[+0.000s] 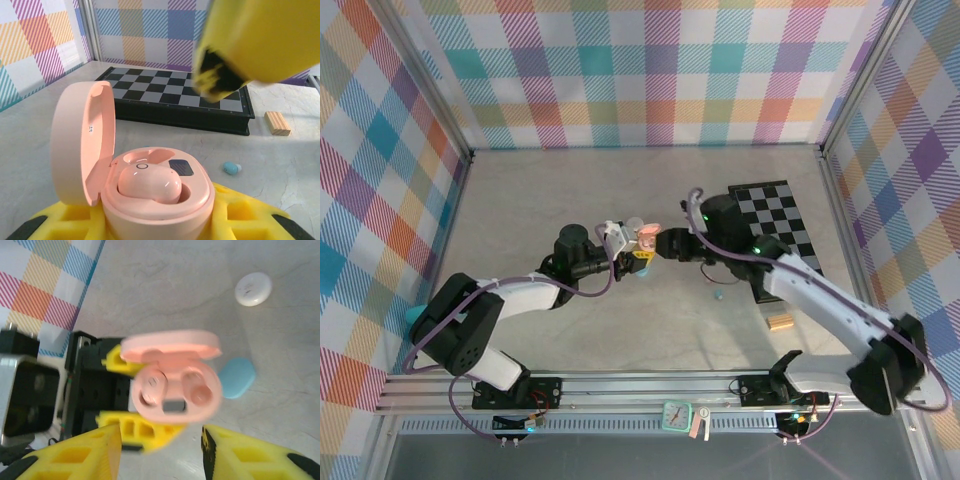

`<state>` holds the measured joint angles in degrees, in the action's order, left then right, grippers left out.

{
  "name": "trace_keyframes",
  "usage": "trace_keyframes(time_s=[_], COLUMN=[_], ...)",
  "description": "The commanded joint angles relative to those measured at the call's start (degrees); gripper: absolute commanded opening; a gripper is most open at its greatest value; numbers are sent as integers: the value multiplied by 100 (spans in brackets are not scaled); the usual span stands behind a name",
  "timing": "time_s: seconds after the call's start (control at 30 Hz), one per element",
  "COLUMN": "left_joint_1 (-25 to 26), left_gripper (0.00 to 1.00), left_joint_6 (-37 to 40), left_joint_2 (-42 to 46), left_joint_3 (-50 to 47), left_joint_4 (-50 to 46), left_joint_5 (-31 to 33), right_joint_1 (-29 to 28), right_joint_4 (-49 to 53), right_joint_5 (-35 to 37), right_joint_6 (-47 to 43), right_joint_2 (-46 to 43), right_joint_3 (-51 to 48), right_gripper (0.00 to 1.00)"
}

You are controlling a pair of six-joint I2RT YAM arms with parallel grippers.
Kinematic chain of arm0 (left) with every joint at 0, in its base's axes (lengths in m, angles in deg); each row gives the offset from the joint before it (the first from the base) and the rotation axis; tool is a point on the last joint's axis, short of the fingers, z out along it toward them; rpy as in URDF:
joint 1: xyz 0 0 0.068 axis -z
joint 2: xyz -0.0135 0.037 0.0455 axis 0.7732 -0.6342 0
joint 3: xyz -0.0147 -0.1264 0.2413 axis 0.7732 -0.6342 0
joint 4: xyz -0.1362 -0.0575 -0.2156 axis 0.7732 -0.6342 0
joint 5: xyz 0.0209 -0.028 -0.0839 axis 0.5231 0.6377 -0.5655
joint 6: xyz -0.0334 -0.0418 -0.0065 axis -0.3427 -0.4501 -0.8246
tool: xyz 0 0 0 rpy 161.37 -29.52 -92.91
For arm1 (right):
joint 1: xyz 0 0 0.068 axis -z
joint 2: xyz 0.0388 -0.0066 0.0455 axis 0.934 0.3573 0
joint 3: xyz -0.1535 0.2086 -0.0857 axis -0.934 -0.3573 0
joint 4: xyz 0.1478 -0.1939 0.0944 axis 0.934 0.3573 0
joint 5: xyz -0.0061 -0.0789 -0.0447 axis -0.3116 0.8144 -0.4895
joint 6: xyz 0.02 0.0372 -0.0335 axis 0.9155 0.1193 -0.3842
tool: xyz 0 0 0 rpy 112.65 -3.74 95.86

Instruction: Insert the wireless bluetooth earbuds into the charging case

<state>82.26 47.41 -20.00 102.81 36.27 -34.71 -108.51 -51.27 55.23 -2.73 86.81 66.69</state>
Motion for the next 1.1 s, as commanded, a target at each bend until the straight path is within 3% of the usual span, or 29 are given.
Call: trace_keyframes(time_s=[0.0,0.2,0.4,0.7,1.07], left_joint_1=[-59,-59,-59,-59,-59], left_gripper=[29,29,29,30,30], left_joint_6=[16,-75,-63,-6,71], left_joint_2=[230,403,666,888,1010], left_joint_3=[-98,-118,-95,-88,-67], left_joint_4=[325,294,96,-194,-379], left_joint_5=[-25,-129,-147,-174,-170], right_joint_1=[125,945,1551,1745,1769], right_joint_4=[-248,666,382,302,-112], right_joint_5=[750,1281,724,126,150], right_joint_6=[7,459,736,-145,-651], right_joint_2=[-876,-1362,-805,1042,2126], right_joint_3=[-664,-1308,-1704,-1063,-926], right_gripper=[48,48,48,50,53])
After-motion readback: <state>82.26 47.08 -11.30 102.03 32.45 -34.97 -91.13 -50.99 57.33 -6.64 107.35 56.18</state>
